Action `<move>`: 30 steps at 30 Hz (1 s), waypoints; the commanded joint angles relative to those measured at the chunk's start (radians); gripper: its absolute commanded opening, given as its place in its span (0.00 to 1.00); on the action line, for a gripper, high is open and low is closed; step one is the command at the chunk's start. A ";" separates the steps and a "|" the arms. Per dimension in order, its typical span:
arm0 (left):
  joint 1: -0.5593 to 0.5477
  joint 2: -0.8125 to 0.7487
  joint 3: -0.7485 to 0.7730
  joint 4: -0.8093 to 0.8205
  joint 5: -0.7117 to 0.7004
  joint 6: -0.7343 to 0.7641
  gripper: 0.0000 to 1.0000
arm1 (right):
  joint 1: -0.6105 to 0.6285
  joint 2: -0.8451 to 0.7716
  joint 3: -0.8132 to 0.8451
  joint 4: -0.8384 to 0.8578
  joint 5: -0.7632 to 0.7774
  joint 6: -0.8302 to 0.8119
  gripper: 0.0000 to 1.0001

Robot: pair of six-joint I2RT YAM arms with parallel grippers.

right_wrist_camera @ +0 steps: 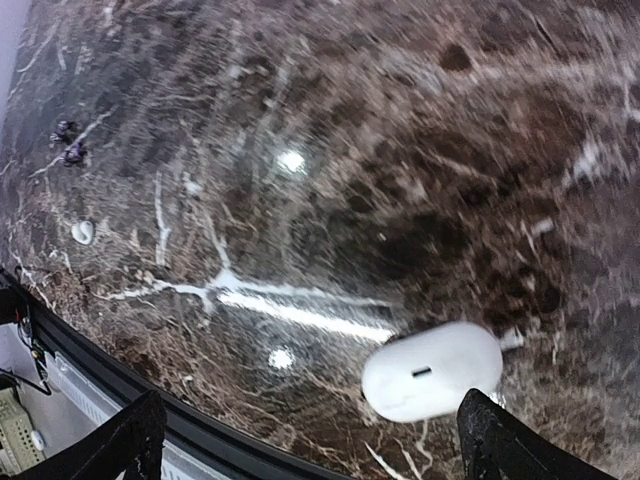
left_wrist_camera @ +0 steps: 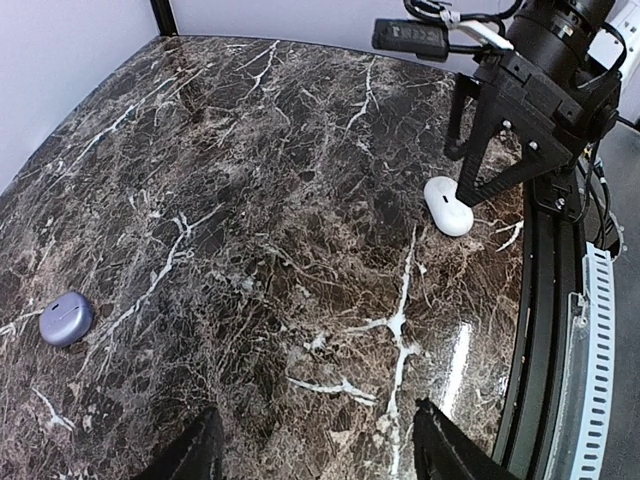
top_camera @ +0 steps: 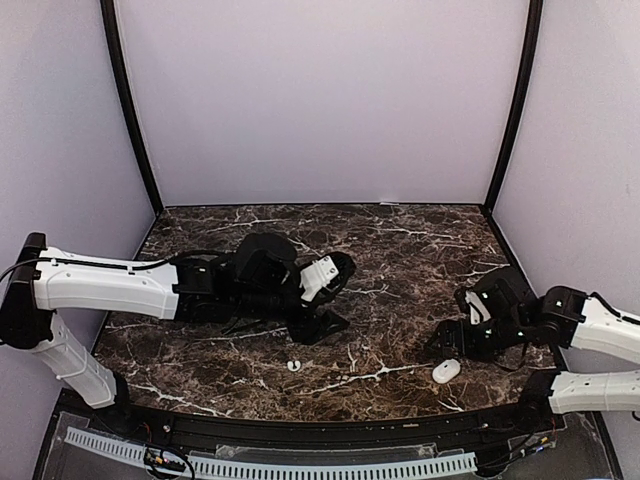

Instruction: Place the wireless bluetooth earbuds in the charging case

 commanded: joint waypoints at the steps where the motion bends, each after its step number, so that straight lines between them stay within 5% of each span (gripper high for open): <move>1: 0.000 -0.011 -0.019 0.067 -0.005 -0.025 0.63 | 0.003 -0.034 -0.031 -0.153 0.006 0.168 0.98; 8: 0.000 -0.022 -0.029 0.083 -0.059 -0.022 0.63 | 0.003 0.082 -0.154 -0.015 -0.079 0.247 0.98; 17: 0.002 -0.067 -0.065 0.084 -0.099 -0.020 0.62 | 0.003 0.343 -0.011 0.174 0.052 0.066 0.95; 23: 0.017 -0.084 -0.080 0.082 -0.103 -0.029 0.62 | 0.005 0.488 0.107 0.271 0.002 -0.129 0.89; 30: 0.031 -0.122 -0.114 0.105 -0.082 -0.034 0.62 | 0.020 0.425 0.165 0.153 0.070 -0.281 0.91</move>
